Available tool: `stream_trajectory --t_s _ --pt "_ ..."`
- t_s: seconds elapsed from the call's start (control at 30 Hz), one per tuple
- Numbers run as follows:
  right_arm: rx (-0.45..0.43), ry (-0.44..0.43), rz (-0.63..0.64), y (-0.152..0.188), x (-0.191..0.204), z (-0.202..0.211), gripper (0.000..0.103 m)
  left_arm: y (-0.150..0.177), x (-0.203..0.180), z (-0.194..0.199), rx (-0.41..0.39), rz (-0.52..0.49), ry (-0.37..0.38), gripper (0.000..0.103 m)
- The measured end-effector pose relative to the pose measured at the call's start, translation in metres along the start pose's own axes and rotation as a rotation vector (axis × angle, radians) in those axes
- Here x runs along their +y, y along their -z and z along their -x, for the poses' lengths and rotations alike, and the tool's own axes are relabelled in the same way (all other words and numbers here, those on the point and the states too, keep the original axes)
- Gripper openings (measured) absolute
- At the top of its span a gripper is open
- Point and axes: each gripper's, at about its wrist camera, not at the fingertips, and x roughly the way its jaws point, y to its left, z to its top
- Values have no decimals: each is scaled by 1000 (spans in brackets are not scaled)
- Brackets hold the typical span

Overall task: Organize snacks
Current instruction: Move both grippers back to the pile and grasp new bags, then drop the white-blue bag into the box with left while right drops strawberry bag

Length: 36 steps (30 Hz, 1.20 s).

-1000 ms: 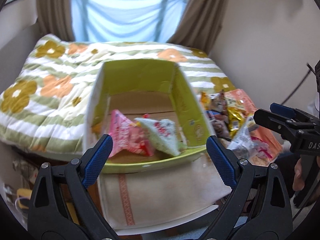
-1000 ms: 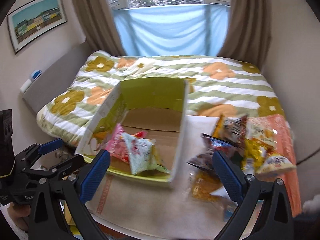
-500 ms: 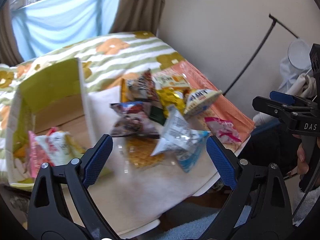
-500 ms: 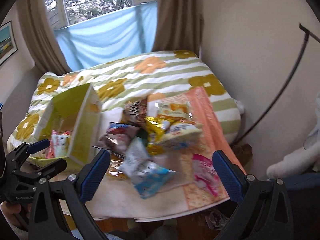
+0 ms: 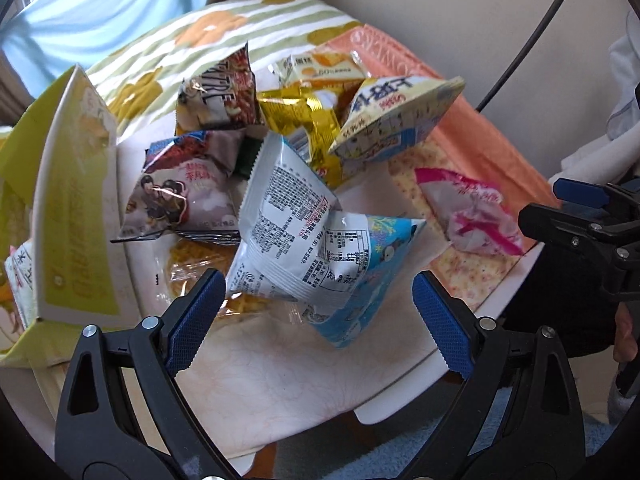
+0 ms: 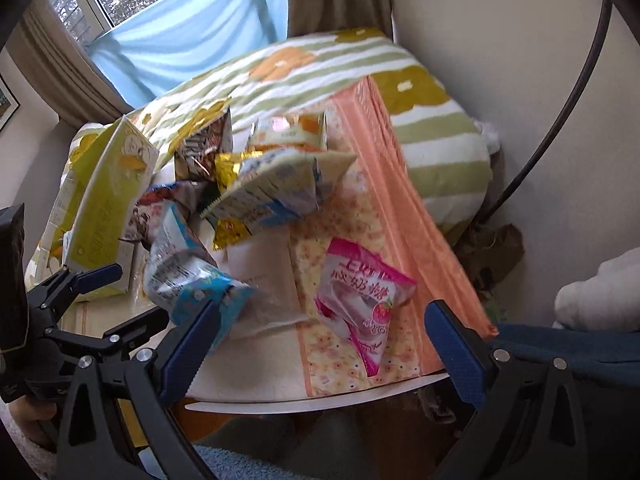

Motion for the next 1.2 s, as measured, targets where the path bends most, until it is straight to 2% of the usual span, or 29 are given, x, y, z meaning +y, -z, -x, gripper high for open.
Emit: stream_trajectory --t_s 0.13,0.27,0.43,0.67,0.8,1.0,1.2 --pt "50 -22 -16 4 -10 -23 102 -3 -4 -20 49 -11 -49 94" --pt "79 -33 -44 6 -17 -35 102 -5 -3 -33 79 -31 -66 94" --pt "98 -48 -91 6 -23 -46 102 -11 -9 -41 73 -94 -95 95" --pt "111 -56 -150 6 -30 -57 102 -20 -9 -51 88 -122 -66 98" --pt "116 -53 -163 3 -30 -61 102 -24 -7 -60 110 -129 -29 102" --pt "124 -39 -164 0 -29 -66 102 -26 -1 -69 106 -130 21 102" --pt "134 -27 -165 2 -27 -74 102 -26 12 -69 96 -122 44 87"
